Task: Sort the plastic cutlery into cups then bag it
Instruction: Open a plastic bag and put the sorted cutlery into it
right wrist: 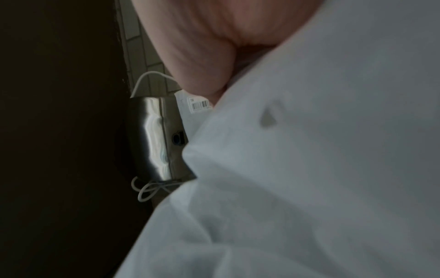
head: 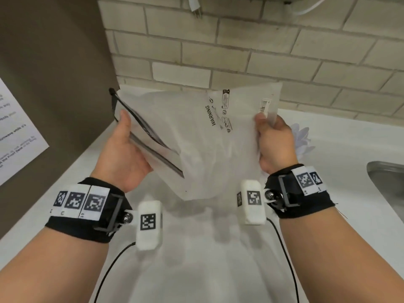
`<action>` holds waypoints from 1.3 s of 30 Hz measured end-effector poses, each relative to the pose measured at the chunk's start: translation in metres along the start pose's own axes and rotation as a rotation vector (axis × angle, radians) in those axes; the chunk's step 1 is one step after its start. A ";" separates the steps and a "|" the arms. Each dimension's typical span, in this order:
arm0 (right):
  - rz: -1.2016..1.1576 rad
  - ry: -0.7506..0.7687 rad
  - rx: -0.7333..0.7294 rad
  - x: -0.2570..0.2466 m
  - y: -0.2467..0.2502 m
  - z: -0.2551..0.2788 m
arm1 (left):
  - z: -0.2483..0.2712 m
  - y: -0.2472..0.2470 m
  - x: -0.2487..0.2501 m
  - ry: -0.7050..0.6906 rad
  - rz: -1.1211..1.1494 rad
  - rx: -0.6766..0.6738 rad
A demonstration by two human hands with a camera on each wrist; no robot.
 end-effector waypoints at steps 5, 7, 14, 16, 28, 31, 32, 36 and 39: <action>0.104 0.049 0.100 -0.002 -0.002 -0.002 | 0.014 -0.018 -0.007 -0.305 -0.017 0.173; 0.112 0.068 0.091 -0.005 -0.006 0.002 | 0.015 -0.033 -0.016 -0.268 -0.111 0.047; 0.355 0.144 -0.450 -0.005 -0.016 0.026 | -0.005 -0.011 -0.020 -0.248 -0.105 0.295; 0.362 0.148 -0.319 -0.002 -0.004 0.018 | -0.008 0.000 -0.013 -0.265 -0.128 0.357; 0.118 -0.127 -0.182 0.015 0.011 0.018 | 0.003 0.000 -0.006 -0.260 -0.169 0.321; 0.230 -0.054 -0.222 0.011 0.002 0.024 | 0.004 -0.017 -0.008 -0.122 -0.111 0.097; 0.263 -0.018 -0.212 0.010 0.000 0.025 | 0.004 -0.023 -0.010 -0.062 -0.084 0.026; 0.240 -0.018 -0.228 0.016 -0.012 0.029 | 0.011 -0.038 -0.019 0.105 -0.050 -0.152; 0.140 -0.091 -0.339 0.020 -0.024 0.037 | 0.015 -0.047 -0.023 0.148 0.068 -0.223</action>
Point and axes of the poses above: each hand's wrist, its own z-axis away from the middle knuckle, its own y-axis out of the back of the hand, x = y × z, the point moved 4 cm from there along -z, towards the middle knuckle
